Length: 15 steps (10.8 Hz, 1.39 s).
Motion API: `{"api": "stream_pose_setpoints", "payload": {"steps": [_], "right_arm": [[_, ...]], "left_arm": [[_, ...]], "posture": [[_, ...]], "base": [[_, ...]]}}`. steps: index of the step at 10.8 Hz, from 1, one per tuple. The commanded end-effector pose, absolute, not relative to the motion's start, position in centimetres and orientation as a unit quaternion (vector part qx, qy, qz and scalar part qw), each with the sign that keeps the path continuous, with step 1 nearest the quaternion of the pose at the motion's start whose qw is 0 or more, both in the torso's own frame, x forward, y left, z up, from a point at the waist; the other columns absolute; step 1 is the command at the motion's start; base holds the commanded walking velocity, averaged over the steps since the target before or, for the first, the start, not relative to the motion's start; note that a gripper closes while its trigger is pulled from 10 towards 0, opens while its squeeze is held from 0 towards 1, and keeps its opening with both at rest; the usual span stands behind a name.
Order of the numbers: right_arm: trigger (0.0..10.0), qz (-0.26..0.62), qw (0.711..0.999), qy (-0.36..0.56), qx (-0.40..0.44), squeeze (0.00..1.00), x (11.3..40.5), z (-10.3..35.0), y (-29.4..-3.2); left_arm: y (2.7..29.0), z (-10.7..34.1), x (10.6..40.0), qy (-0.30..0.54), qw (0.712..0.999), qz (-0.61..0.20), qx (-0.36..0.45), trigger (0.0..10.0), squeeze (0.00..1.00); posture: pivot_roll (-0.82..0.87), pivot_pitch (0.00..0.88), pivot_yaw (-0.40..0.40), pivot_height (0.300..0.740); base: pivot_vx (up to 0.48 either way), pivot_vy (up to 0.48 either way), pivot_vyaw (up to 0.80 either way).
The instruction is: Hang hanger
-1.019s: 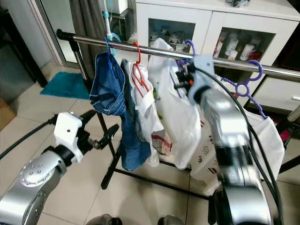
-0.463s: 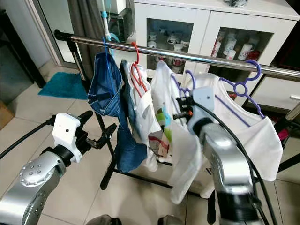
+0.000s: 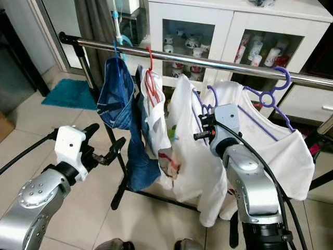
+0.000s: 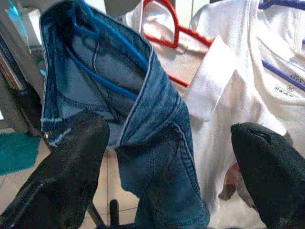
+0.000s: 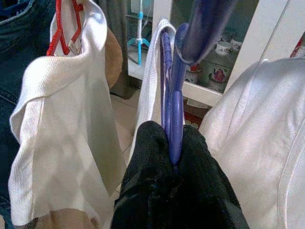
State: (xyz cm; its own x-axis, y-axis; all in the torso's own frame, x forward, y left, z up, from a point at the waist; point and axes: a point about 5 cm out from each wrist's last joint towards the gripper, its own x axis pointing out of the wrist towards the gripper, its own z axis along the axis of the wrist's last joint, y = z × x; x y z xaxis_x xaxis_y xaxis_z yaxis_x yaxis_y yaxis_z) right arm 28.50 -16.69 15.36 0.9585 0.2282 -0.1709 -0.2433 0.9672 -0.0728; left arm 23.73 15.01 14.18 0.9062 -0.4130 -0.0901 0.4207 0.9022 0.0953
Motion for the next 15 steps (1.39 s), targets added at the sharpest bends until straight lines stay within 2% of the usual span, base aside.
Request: {"api": "stream_pose_setpoints", "payload": {"steps": [1, 11, 12, 13, 15], "right_arm": [[0.0, 0.122, 0.989, 0.075, -0.043, 0.0, 28.4, 15.8, -16.4], [0.0, 0.122, 0.988, 0.083, -0.036, 0.0, 27.8, 15.9, -16.5], [0.0, 0.154, 0.984, 0.081, -0.031, 0.0, 27.7, 15.9, -15.7], [0.0, 0.211, 0.974, 0.074, -0.02, 0.0, 27.2, 16.1, -14.8], [0.0, 0.272, 0.96, 0.056, -0.015, 0.0, 26.6, 17.0, -14.2]], "left_arm": [[15.5, 14.3, 23.6, 0.036, 0.976, -0.204, 0.06, 10.0, 0.0], [14.6, 14.4, 24.4, 0.046, 0.97, -0.23, 0.068, 10.0, 0.0], [14.6, 14.3, 24.6, 0.052, 0.966, -0.246, 0.067, 10.0, 0.14], [14.3, 14.8, 25.5, 0.034, 0.962, -0.262, 0.063, 10.0, 1.0], [13.8, 15.5, 27.1, 0.019, 0.963, -0.264, 0.058, 10.0, 1.0]], "posture": [[-0.13, 0.091, 0.011, 0.74], [-0.14, 0.122, 0.029, 0.74], [-0.14, 0.122, 0.03, 0.74], [-0.14, 0.116, 0.034, 0.74], [-0.14, 0.122, 0.038, 0.74]], "base": [[-0.292, 0.0, 0.0], [-0.252, 0.0, 0.0], [0.0, 0.0, 0.0], [0.0, 0.0, 0.0], [0.0, 0.0, 0.0]]}}
